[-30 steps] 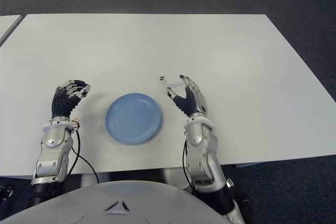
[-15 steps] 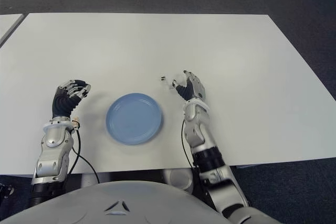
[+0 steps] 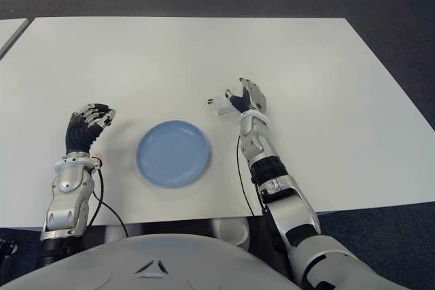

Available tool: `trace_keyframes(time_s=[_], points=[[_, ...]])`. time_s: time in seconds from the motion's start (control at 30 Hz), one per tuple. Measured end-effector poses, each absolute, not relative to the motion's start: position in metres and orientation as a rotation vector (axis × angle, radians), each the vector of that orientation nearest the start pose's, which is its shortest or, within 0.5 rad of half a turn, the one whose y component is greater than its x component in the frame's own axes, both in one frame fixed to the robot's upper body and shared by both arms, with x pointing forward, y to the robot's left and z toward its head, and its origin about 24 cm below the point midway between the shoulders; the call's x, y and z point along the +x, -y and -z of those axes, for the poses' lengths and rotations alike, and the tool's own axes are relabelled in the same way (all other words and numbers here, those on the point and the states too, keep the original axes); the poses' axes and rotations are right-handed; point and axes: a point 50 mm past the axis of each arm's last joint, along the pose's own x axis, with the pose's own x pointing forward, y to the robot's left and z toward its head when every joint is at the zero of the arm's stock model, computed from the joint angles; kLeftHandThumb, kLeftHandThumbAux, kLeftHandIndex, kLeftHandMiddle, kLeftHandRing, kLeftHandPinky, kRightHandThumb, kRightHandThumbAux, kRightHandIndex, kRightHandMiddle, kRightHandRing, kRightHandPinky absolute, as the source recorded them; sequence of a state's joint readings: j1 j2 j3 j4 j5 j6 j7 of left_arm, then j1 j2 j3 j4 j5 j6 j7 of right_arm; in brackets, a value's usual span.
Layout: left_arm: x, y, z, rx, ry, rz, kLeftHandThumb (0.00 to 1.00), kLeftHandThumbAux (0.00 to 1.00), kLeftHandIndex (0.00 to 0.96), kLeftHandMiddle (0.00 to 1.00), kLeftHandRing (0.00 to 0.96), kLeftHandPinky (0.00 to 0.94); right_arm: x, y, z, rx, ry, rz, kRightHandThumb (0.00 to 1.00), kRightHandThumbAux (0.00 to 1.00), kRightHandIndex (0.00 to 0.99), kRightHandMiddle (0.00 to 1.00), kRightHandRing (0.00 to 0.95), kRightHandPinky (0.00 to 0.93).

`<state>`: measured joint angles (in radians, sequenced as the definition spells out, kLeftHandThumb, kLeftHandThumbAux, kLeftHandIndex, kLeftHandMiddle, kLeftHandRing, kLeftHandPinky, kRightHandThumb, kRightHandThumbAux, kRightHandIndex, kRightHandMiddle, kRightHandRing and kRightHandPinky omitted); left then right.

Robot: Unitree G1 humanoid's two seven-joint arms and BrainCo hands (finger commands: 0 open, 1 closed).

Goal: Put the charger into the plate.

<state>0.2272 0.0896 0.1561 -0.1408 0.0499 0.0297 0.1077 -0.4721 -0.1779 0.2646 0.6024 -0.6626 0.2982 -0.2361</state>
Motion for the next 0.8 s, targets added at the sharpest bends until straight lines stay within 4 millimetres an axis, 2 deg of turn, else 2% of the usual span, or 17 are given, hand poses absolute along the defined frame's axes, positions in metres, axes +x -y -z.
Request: trace_keyframes(time_s=[0.3,0.8], points=[[0.199,-0.222,-0.027,0.175,-0.106,-0.313,0.706,0.721,0.424,0.437,0.446,0.441,0.338,0.146,-0.007,-1.094,-0.193,-0.041,0.36,0.359,0.0,0.0,0.0,0.0],[0.196,-0.226,-0.027,0.177,-0.126,-0.329,0.707,0.72,0.424,0.434,0.445,0.44,0.35,0.145,-0.01,-1.14,-0.14,-0.126,0.281,0.526,0.0,0.0,0.0,0.0]])
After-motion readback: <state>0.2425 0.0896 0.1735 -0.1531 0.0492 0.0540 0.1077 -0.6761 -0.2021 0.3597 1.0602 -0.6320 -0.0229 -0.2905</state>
